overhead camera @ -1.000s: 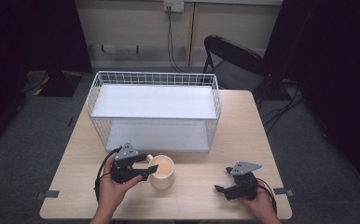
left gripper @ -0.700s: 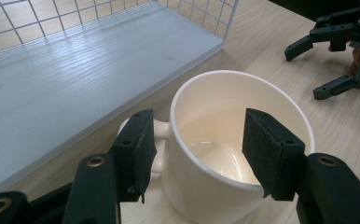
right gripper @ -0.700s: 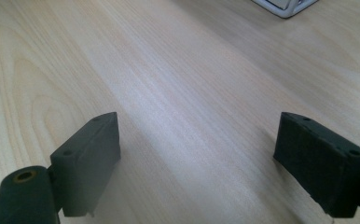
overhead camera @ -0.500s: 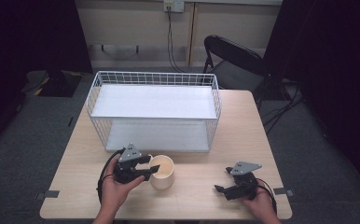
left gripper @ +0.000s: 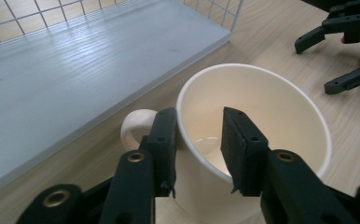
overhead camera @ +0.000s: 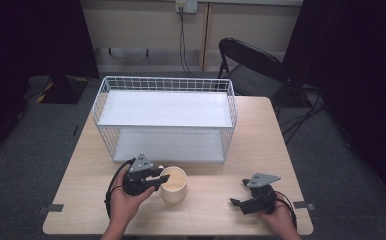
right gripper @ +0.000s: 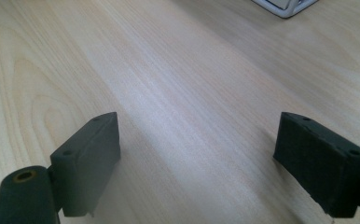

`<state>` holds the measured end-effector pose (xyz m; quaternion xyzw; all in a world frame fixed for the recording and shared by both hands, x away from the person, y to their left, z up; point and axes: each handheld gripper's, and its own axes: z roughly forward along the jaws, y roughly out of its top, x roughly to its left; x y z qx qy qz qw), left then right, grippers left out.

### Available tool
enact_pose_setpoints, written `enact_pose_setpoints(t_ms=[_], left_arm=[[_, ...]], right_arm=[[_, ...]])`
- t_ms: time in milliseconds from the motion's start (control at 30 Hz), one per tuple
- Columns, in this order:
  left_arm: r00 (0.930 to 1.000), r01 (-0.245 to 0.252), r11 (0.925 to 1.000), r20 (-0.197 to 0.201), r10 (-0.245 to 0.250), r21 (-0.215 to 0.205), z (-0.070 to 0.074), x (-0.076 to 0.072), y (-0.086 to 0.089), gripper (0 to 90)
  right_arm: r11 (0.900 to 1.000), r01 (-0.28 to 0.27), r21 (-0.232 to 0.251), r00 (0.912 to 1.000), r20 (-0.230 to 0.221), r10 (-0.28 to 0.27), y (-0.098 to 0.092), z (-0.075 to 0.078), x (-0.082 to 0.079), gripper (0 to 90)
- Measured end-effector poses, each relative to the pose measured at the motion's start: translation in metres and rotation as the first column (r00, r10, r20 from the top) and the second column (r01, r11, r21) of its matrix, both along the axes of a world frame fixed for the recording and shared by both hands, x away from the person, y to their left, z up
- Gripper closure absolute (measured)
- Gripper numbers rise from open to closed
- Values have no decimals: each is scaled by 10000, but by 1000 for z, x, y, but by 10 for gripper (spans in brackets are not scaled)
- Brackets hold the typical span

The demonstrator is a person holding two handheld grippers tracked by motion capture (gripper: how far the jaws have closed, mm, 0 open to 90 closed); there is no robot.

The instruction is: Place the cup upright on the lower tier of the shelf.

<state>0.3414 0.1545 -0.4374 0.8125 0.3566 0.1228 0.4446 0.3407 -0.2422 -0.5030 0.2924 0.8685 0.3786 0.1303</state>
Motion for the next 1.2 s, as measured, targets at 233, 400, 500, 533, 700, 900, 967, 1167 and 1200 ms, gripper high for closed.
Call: enact_pose_setpoints(t_ms=[233, 400, 500, 533, 700, 900, 967, 1167, 1200], left_arm=[[9997, 1, 9994, -252, 7, 332, -8, 4, -7, 763], [9997, 11, 9988, -234, 1, 497, -6, 5, -8, 795], [9999, -42, 9980, -127, 50, 636, -6, 4, -8, 803], [9999, -121, 9974, -85, 127, 710, -6, 4, -7, 810], [9993, -211, 9977, -306, 231, 649, -5, 3, -5, 816], [9977, -458, 9977, -475, 482, 495, -2, 3, -2, 816], [9975, -529, 9978, -448, 547, 400, 0, 4, -1, 816], [9961, -759, 9968, -440, 770, 265, 5, 5, 6, 817], [9957, -809, 9963, -429, 821, 287, 6, 6, 7, 817]], right_arm=[[10000, 1, -3, 10000, 2, -1, 0, 0, 0, 136], [10000, -1, -4, 10000, 1, 1, 0, 0, 0, 136], [10000, 0, -4, 10000, 2, 0, 0, 0, 0, 136], [10000, 0, -1, 10000, -1, 0, 0, 0, 0, 136], [10000, -1, -2, 10000, 0, 1, 0, 0, 0, 136], [10000, 1, -2, 10000, -4, -1, 0, 0, 0, 136], [10000, 0, -2, 10000, -3, 0, 0, 0, 0, 136], [10000, 0, -3, 10000, -4, 0, 0, 0, 0, 136], [10000, 1, -2, 10000, -1, -1, 0, 0, 0, 136]])
